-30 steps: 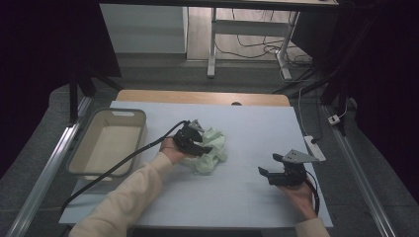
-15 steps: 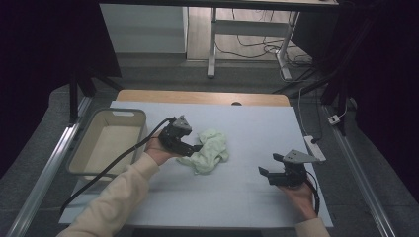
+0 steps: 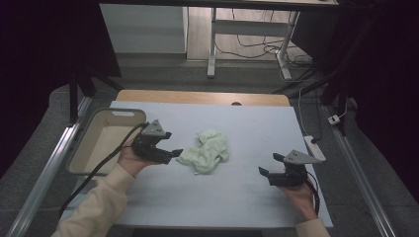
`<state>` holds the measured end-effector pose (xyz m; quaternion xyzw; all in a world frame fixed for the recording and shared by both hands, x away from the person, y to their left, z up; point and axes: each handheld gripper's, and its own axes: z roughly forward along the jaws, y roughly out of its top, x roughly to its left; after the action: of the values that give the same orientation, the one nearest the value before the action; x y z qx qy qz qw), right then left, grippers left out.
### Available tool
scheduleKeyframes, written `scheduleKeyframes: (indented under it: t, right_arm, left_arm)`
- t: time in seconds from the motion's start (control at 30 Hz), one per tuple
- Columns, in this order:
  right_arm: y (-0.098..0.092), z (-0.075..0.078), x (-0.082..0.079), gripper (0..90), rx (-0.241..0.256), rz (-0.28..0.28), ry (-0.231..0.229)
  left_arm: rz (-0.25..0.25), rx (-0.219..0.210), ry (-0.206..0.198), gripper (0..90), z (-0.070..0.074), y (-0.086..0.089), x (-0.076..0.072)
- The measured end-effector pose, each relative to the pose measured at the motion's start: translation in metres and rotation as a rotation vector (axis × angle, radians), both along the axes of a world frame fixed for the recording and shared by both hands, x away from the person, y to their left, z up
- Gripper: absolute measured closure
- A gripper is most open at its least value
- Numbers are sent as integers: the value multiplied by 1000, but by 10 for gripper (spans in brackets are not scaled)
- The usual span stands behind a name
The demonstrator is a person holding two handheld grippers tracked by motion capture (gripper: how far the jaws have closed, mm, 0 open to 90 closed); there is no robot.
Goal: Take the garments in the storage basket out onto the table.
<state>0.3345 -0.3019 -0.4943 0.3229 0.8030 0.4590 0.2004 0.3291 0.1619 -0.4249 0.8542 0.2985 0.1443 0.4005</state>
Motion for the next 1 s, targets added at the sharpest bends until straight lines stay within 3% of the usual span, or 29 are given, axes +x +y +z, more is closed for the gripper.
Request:
scheduleKeyframes:
  t: [0.27,0.43,0.5,1.0]
  right_arm:
    - [-1,1,-1,187,-4,2,-8]
    - [-1,1,-3,186,-18,5,-15]
    - [0,2,-4,187,-25,11,-24]
    - [2,1,-8,187,-74,35,-47]
  left_arm:
    - [79,-29,-32,268,-14,33,-30]
    - [79,-30,-34,278,-25,46,-47]
    - [82,-12,-35,277,-27,50,-50]
    - [168,-90,2,278,-36,86,-58]
